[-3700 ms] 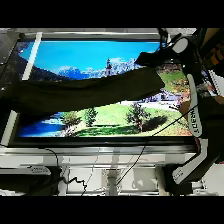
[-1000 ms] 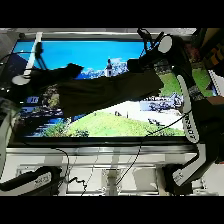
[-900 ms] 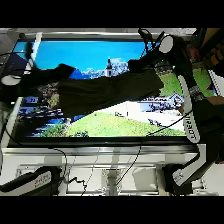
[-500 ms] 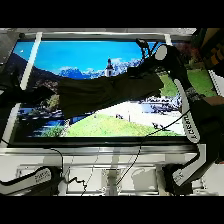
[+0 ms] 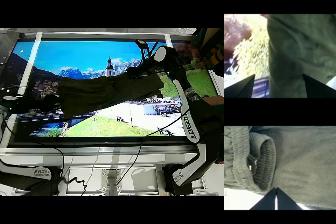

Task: Fold the clothes and pants, and hang the long-sleeved shirts on hangers.

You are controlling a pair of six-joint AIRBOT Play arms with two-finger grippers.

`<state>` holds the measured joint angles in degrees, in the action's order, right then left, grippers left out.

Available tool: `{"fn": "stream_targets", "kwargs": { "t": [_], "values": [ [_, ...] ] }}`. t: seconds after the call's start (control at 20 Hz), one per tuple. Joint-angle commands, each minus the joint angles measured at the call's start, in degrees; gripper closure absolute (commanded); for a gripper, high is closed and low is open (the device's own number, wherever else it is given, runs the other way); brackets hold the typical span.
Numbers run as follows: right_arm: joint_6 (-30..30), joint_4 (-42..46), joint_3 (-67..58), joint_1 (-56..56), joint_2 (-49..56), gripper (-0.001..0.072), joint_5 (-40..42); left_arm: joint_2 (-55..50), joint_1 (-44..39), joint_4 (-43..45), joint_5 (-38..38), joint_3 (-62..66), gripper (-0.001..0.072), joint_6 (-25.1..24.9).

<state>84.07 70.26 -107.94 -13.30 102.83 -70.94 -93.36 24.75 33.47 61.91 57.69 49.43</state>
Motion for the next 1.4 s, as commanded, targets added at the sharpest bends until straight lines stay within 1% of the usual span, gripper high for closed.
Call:
{"fn": "stream_targets", "kwargs": {
  "t": [0.0, 0.1, 0.15, 0.2, 0.3, 0.35, 0.45, 0.5, 0.6, 0.65, 0.7, 0.85, 0.9, 1.0, 1.1, 1.15, 1.25, 1.35],
  "values": [
    [0.02, -0.52, 0.02, 0.04, 0.04, 0.0698, 0.9, -4.81, -1.88, -4.98, -0.31, 0.66, 0.0004, -2.58],
    [0.02, -1.16, 0.04, 0.04, 0.04, 0.0697, 2.91, -4.92, -4.31, -7.67, -1.75, 1.36, 0.0008, -3.32],
    [0.02, -1.16, 0.04, 0.04, 0.04, 0.0698, 4.0, -4.92, -5.57, -9.42, -1.68, 2.29, 0.003, -4.7],
    [0.02, -1.14, 0.04, 0.04, 0.04, 0.0698, 5.55, -4.9, -6.69, -10.71, -1.64, 3.56, 0.0131, -4.94],
    [0.02, -1.09, 0.04, 0.04, 0.24, 0.0697, 8.7, -4.87, -8.74, -11.45, -0.96, 7.76, 0.0409, -4.87],
    [0.15, -1.09, 0.04, 0.04, 0.48, 0.0697, 10.03, -4.87, -9.44, -11.45, -0.22, 10.16, 0.0505, -4.42],
    [1.03, -1.46, 0.02, 0.02, 1.44, 0.0697, 11.23, -4.85, -10.47, -11.41, 3.76, 15.65, 0.0674, -0.81],
    [2.54, -2.16, 0.04, 0.02, 2.12, 0.0698, 10.99, -4.85, -10.75, -11.19, 7.41, 18.4, 0.0671, 0.5],
    [2.93, -3.82, 0.07, -0.44, 4.17, 0.0698, 9.88, -4.15, -11.47, -10.56, 15.61, 23.63, 0.0672, 4.83],
    [3.56, -4.33, 0.15, -1.07, 5.33, 0.0698, 9.86, -3.15, -11.96, -8.85, 17.22, 25.42, 0.0673, 7.04],
    [4.72, -4.5, 0.15, -1.99, 6.58, 0.0698, 9.99, -1.31, -12.7, -5.46, 17.18, 26.82, 0.0673, 9.53],
    [5.49, -4.46, 0.22, -5.79, 10.67, 0.0698, 12.9, 6.16, -15.65, 6.12, 14.71, 28.06, 0.0673, 13.46],
    [7.13, -4.44, 0.22, -7.13, 12.26, 0.0698, 15.28, 9.05, -16.94, 10.21, 12.87, 28.06, 0.0673, 15.54],
    [12.87, -4.5, 0.2, -9.62, 15.26, 0.0698, 19.82, 13.81, -19.61, 17.03, 9.22, 28.06, 0.0673, 19.96],
    [16.2, -4.85, 0.22, -12.48, 17.86, 0.0699, 20.04, 17.14, -22.03, 22.21, 5.84, 28.06, 0.0673, 22.8],
    [16.46, -5.95, 0.22, -14.19, 18.8, 0.0698, 19.06, 18.01, -22.97, 23.71, 4.0, 28.06, 0.0673, 23.69],
    [16.28, -9.11, 0.22, -18.36, 19.71, 0.0698, 18.6, 18.01, -24.57, 24.0, 1.46, 28.04, 0.0672, 24.11],
    [12.41, -11.61, -0.15, -22.32, 19.71, 0.0699, 18.75, 17.03, -26.29, 24.0, 0.74, 28.02, 0.0672, 24.09]
  ]
}}
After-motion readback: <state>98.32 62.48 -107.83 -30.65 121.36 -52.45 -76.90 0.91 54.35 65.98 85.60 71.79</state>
